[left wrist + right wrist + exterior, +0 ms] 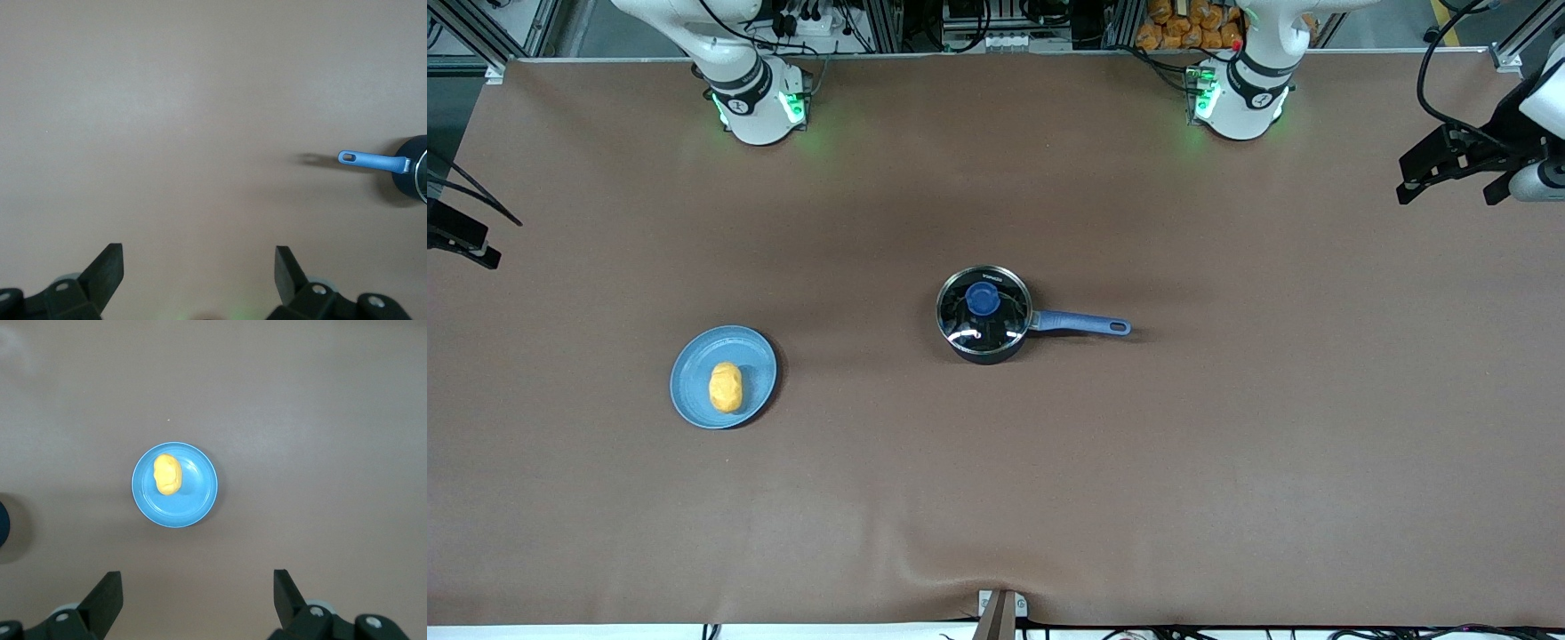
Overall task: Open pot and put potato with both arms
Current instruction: 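Reach the left gripper to the pot lid while the right gripper reaches the potato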
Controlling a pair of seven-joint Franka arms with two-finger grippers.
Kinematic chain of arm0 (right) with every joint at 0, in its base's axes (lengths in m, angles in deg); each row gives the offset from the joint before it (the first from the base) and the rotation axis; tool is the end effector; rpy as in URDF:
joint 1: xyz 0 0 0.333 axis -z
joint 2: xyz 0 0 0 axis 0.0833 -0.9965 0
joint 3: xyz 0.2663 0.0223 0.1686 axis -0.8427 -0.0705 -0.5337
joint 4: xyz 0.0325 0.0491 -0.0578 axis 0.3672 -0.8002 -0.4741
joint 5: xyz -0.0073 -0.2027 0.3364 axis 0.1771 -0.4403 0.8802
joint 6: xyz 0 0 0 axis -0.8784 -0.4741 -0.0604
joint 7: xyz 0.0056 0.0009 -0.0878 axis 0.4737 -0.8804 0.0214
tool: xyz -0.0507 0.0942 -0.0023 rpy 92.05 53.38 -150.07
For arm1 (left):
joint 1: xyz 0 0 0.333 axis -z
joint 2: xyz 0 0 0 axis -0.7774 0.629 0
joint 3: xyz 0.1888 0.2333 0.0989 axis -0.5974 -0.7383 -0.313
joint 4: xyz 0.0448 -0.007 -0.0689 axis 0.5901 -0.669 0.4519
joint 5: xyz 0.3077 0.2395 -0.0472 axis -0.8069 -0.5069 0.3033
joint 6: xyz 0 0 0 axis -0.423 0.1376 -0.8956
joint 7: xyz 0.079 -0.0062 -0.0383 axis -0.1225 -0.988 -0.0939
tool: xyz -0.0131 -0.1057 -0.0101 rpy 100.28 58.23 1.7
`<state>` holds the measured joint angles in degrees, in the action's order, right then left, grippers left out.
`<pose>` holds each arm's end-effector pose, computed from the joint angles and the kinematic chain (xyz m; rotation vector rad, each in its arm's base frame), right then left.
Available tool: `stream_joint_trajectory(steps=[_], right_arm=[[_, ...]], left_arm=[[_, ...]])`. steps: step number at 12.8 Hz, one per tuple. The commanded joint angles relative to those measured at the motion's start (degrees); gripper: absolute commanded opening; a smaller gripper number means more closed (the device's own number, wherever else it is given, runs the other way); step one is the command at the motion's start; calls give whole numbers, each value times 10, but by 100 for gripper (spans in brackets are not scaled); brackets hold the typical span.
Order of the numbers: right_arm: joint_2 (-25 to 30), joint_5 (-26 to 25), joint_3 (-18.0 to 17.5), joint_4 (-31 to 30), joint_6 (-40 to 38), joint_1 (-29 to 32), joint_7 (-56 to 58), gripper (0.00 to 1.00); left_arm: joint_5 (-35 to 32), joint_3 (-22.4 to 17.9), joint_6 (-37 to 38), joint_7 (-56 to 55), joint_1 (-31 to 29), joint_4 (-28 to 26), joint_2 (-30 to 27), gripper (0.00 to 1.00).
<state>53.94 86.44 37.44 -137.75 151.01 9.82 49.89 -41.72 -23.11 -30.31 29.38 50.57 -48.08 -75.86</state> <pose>0.5710 -0.0803 0.6390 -3.1288 -0.0404 -0.0807 0.5219 -0.0463 0.6683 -3.1360 0.0403 -0.0299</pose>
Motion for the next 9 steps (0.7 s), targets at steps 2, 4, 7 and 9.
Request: stream_joint_trajectory(steps=[2,4,7,9], right_arm=[[23,-3,-10,-24,4,12,-5,100],[24,-3,-10,-25,5,12,-5,100],[23,-3,-11,-25,6,9,-5,100],[21,-3,-11,-25,9,8,-5,100]], left_arm=[[4,1,12,-7,-3,14,6,100],[4,-1,12,-6,-2,16,8,100],[9,-1,12,-6,1,39,27,100],[10,8,11,-30,15,40,41,100]])
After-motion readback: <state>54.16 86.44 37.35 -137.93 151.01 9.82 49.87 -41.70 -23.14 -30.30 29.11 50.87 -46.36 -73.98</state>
